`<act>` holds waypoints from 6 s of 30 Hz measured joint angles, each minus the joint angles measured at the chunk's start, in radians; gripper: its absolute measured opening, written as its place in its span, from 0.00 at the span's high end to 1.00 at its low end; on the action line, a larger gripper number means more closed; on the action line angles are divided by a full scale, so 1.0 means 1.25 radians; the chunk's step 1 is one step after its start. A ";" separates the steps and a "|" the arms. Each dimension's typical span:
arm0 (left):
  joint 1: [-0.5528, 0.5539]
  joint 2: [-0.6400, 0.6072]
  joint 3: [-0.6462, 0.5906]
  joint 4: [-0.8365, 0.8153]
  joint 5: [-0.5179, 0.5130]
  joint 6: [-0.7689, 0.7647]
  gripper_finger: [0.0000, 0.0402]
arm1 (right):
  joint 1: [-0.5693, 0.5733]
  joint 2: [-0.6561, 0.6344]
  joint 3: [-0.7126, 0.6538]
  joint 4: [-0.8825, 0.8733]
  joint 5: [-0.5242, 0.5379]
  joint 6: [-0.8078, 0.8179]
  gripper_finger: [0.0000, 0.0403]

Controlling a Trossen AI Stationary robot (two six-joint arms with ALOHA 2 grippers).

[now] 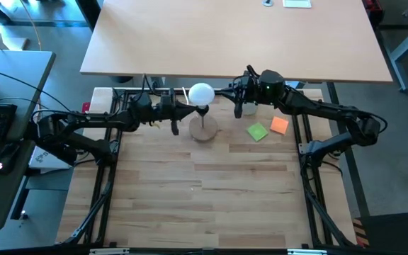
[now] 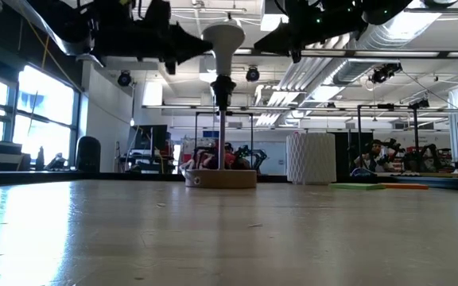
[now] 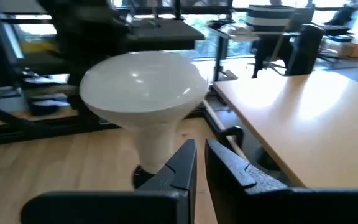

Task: Screw lightbulb
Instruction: Remove the white lightbulb from the brown lamp

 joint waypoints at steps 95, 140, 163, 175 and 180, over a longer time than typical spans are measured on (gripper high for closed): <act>0.072 -0.035 0.001 -0.023 -0.051 -0.036 1.00 | -0.004 0.012 0.000 0.077 -0.188 0.014 0.93; 0.024 -0.052 0.025 -0.222 -0.111 0.036 1.00 | 0.021 0.016 -0.263 0.424 -0.015 0.012 0.80; 0.079 -0.052 0.024 -0.037 -0.082 0.055 1.00 | 0.057 0.067 -0.096 0.381 -0.051 -0.049 0.99; 0.040 -0.051 0.024 -0.029 -0.050 0.051 1.00 | -0.028 0.079 -0.087 0.383 -0.039 0.005 0.98; 0.023 -0.051 0.024 -0.025 -0.051 0.051 1.00 | -0.048 0.079 -0.087 0.382 -0.039 0.006 0.98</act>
